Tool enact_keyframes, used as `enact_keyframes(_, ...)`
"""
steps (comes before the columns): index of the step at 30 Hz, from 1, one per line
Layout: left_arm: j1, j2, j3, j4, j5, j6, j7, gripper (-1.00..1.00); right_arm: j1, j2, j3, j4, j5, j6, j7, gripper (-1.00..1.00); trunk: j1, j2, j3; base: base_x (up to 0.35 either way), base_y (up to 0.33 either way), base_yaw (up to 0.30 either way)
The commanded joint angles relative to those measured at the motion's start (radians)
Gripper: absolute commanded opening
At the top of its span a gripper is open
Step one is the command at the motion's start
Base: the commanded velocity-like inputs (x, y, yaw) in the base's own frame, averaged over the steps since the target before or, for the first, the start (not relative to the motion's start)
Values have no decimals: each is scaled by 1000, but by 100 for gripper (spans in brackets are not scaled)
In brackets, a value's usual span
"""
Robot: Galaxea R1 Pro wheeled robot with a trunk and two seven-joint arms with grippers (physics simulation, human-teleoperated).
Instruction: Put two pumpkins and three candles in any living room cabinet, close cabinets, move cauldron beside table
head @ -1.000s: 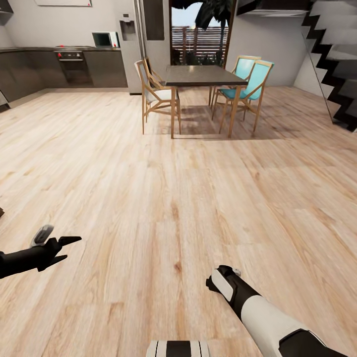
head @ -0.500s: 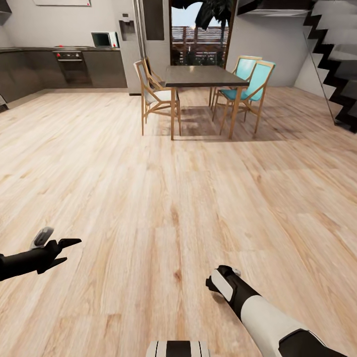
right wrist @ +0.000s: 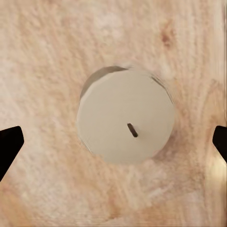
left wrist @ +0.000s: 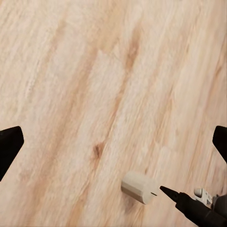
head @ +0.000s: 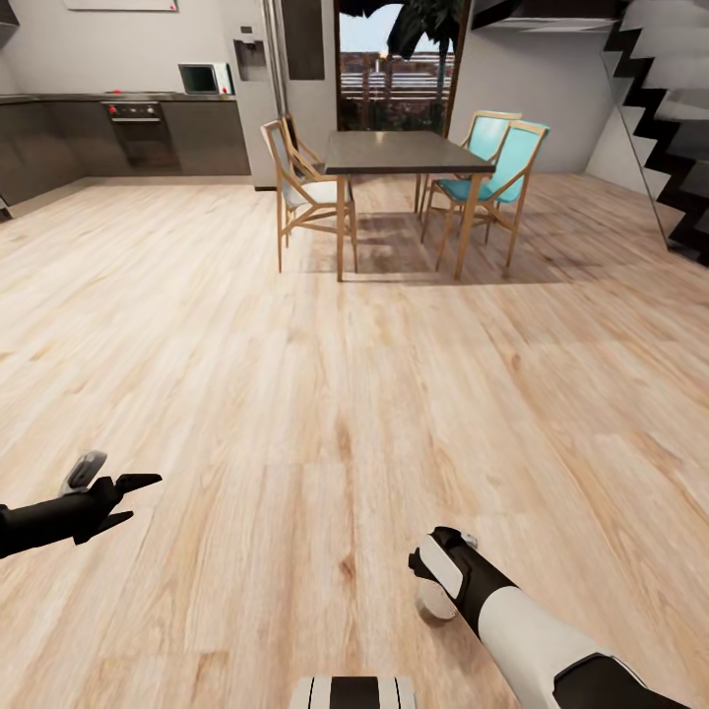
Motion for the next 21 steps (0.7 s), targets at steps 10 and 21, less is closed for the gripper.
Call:
enact_keyframes(10,0,0,0,0,0,0,0,100,0,1,0,0,0,0,0,100,0,0,0,101,-85,0)
enact_keyframes(21,0,0,0,0,2,0,0,100,0,1,0,0,0,0,0,100,2,-1,-15,15,-7,0)
